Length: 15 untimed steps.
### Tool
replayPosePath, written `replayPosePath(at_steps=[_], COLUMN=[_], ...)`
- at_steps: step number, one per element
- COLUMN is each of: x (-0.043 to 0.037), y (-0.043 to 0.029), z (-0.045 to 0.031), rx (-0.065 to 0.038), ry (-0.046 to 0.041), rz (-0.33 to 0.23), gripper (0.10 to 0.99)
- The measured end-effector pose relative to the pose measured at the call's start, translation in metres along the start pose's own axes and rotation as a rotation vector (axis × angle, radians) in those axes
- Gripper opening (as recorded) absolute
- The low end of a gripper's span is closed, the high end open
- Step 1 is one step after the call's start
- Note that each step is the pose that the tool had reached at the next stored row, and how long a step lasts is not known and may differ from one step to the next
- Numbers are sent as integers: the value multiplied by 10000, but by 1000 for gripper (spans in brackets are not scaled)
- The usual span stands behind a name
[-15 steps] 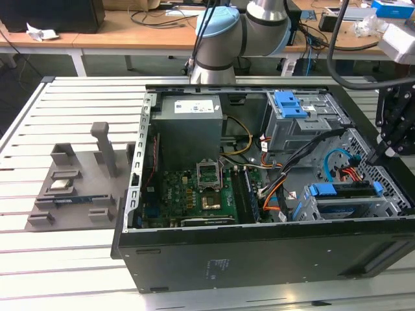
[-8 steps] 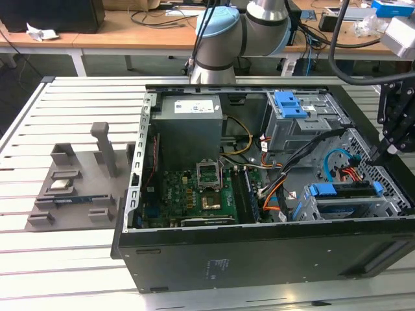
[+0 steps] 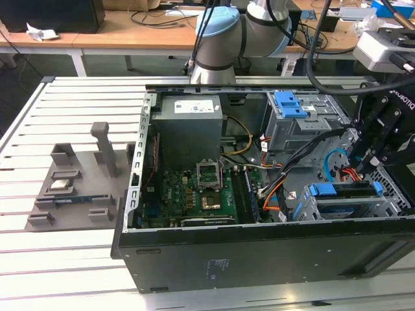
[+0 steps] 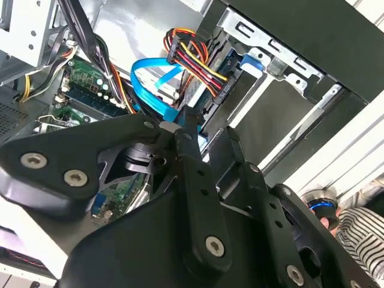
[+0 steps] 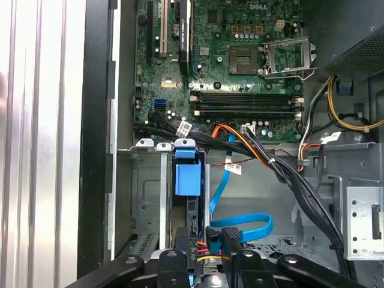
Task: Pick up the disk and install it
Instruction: 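Insert the second disk wire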
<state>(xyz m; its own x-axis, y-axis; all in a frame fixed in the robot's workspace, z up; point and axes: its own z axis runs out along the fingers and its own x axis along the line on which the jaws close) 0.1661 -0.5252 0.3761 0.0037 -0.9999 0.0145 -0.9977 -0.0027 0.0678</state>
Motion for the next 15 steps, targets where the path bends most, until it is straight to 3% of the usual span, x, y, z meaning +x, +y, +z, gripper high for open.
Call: replayPosePath(at_steps=[2,5,9,11,15], x=[0,0,9,54,64], y=[0,0,-1,1,-4], z=[0,0,3,11,100], rx=[0,0,1,0,-6], ry=[0,0,19,202,220], rz=[-1,-3,-4,9,3], gripper=[349,161,161,161,161])
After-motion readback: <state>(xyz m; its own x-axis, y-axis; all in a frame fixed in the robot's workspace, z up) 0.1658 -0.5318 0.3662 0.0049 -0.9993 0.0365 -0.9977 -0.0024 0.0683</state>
